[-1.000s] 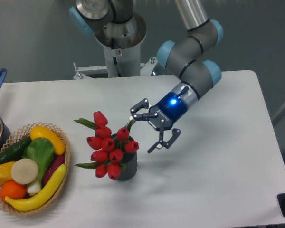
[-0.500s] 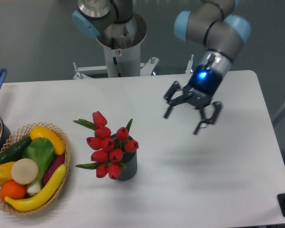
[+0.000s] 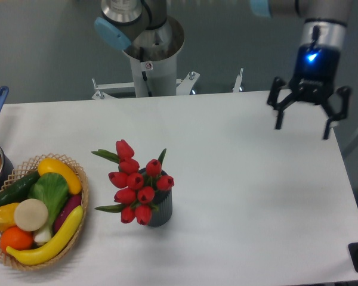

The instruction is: Insert the flowers into the vase

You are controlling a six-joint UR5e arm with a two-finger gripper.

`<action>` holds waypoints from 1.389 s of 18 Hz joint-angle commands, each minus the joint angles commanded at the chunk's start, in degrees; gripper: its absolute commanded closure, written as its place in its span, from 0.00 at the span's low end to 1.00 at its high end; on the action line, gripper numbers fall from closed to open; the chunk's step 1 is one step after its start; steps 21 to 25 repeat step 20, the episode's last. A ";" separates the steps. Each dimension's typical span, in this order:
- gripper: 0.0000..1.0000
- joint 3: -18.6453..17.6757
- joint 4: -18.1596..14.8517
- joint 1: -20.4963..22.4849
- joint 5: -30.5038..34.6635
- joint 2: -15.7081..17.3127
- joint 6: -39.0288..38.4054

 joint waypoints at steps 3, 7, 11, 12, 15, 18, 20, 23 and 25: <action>0.00 2.38 -5.44 0.00 4.76 0.26 3.93; 0.00 2.91 -12.21 1.31 11.44 1.84 17.73; 0.00 3.26 -17.67 4.65 11.80 2.99 27.05; 0.00 3.18 -18.90 5.44 11.80 3.34 29.94; 0.00 3.09 -21.19 7.38 11.89 3.69 35.76; 0.00 2.74 -21.29 7.47 11.89 3.87 35.86; 0.00 2.74 -21.29 7.47 11.89 3.87 35.86; 0.00 2.74 -21.29 7.47 11.89 3.87 35.86; 0.00 2.74 -21.29 7.47 11.89 3.87 35.86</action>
